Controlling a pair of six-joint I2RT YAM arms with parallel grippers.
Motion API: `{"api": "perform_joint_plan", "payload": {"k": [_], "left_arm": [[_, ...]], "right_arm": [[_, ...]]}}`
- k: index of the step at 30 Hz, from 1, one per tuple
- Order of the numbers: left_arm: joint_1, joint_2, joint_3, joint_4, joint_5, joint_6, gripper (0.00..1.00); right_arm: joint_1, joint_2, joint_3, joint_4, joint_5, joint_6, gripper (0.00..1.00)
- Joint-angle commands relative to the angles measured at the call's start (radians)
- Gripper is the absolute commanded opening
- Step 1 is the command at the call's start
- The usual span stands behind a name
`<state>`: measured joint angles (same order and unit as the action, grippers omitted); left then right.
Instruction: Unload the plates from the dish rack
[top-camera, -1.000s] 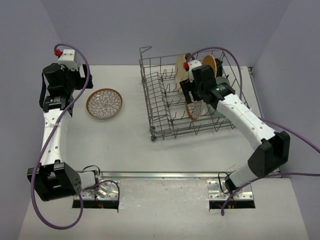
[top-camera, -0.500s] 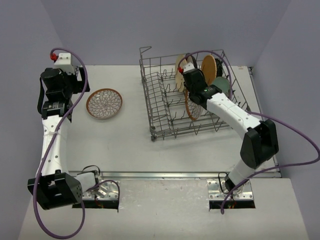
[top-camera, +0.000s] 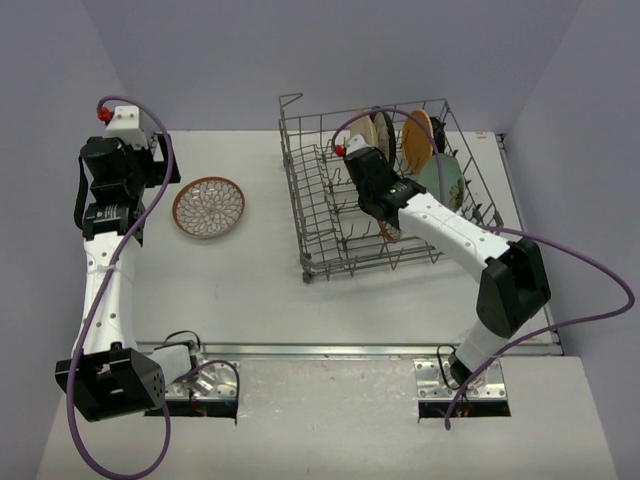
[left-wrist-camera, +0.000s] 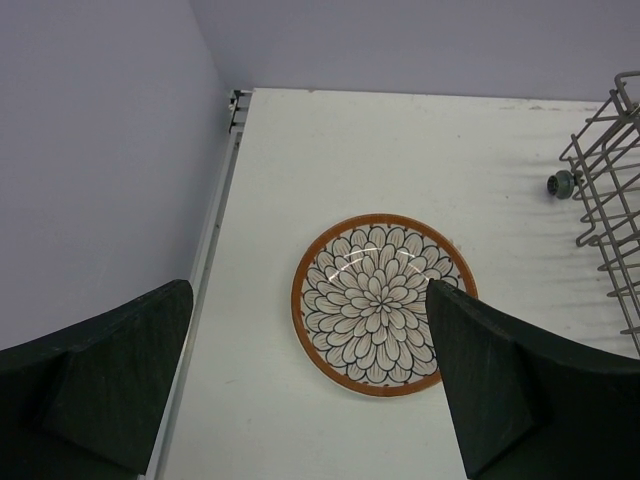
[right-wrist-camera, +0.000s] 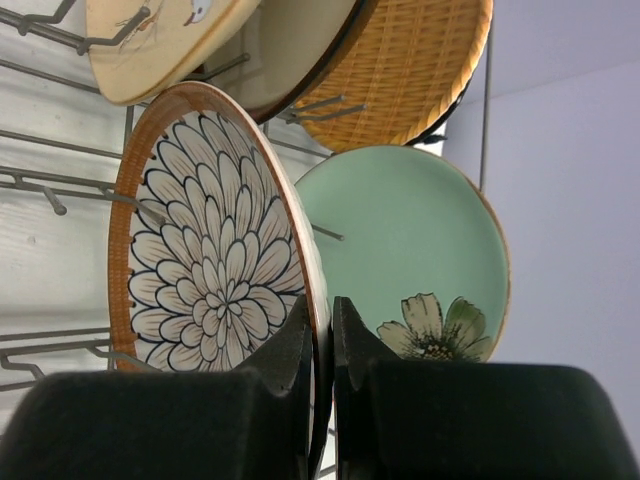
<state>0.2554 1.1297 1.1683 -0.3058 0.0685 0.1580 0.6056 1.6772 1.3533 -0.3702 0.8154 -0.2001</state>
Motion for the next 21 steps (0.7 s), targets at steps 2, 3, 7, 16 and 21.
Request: {"api": "perform_joint_plan", "payload": {"k": [2,3,7,16,21], "left_arm": [[0.001,-0.008,0.017,0.017,0.013,-0.026,1.00],[0.002,-0.008,0.016,0.017,0.013,-0.026,1.00],[0.001,-0.008,0.016,0.014,0.009,-0.028,1.00],[0.001,-0.004,0.020,0.014,0.000,-0.040,1.00],[0.001,0.011,0.028,0.013,-0.002,-0.055,1.00]], "right_arm": [[0.064,-0.062,0.110,0.074,0.059,-0.158,0.00],[0.068,-0.061,0.112,0.074,0.060,-0.169,0.00],[0.086,-0.055,0.153,0.108,0.104,-0.269,0.00],[0.118,-0.109,0.159,0.226,0.166,-0.394,0.00],[0.118,-0.108,0.162,0.299,0.189,-0.433,0.00]]}}
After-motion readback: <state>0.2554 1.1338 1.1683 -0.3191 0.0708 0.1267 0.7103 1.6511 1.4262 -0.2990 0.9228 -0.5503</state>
